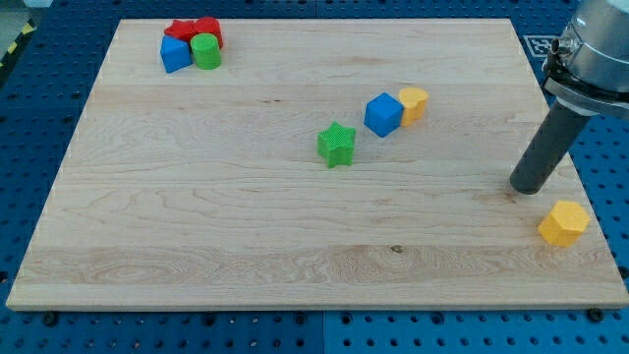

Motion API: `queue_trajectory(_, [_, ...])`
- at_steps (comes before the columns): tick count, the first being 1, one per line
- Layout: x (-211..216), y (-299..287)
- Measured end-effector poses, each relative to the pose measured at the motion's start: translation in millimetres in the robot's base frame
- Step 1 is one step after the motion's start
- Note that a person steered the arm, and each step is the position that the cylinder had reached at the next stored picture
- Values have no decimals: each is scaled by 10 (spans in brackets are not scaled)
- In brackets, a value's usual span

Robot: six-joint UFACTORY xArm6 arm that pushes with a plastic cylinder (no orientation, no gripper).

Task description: Place the yellow hexagon towards the bottom right corner

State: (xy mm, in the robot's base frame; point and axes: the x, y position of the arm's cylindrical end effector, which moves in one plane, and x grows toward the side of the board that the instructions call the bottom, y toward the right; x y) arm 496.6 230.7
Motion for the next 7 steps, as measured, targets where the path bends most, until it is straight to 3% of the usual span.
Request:
queue_trajectory(2, [370, 35])
queue_trajectory(3, [351, -210])
queue_trajectory(5, [275, -2068])
queue_trajectory(6, [-142, -2869])
queue_trajectory(7, [-664, -3066])
